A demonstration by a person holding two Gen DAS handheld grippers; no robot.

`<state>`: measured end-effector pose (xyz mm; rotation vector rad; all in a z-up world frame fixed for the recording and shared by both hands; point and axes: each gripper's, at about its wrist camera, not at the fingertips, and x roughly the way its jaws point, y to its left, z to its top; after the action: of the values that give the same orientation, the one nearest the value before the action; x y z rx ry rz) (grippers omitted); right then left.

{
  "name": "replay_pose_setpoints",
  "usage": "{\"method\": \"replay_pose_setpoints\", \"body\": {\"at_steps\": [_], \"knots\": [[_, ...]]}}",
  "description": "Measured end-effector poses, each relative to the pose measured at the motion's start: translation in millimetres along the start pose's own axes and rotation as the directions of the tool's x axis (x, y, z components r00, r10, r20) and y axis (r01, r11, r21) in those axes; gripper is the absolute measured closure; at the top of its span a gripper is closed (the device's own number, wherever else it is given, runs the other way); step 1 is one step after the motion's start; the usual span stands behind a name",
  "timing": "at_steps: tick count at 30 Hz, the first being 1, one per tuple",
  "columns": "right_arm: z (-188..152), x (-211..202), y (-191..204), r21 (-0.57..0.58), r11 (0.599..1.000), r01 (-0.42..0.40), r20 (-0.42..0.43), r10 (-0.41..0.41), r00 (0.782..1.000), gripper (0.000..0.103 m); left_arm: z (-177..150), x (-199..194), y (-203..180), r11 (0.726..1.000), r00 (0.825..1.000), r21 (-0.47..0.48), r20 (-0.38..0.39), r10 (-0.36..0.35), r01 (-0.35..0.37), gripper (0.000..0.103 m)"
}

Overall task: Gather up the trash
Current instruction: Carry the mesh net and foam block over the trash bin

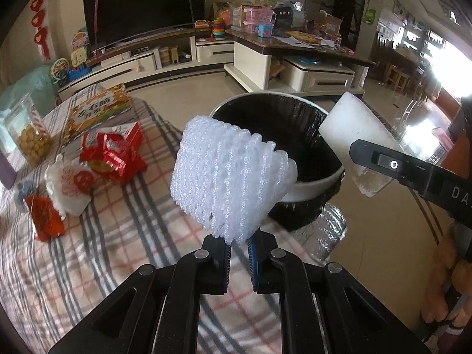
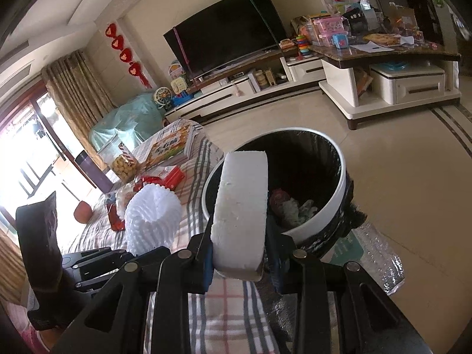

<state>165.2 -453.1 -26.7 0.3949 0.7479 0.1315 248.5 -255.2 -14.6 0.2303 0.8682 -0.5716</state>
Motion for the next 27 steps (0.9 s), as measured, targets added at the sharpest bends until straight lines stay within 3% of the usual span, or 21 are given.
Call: {"method": "replay_pose_setpoints", "body": {"at_steps": [27], "knots": [[44.7,57.8,-47.4,0.040,0.998,0.045,-0.117,-0.040,0.992,0.073,75.9,92.6,-8.8,1.000,0.999,0.022,-0.050,-0.013,0.014,0.094]]}}
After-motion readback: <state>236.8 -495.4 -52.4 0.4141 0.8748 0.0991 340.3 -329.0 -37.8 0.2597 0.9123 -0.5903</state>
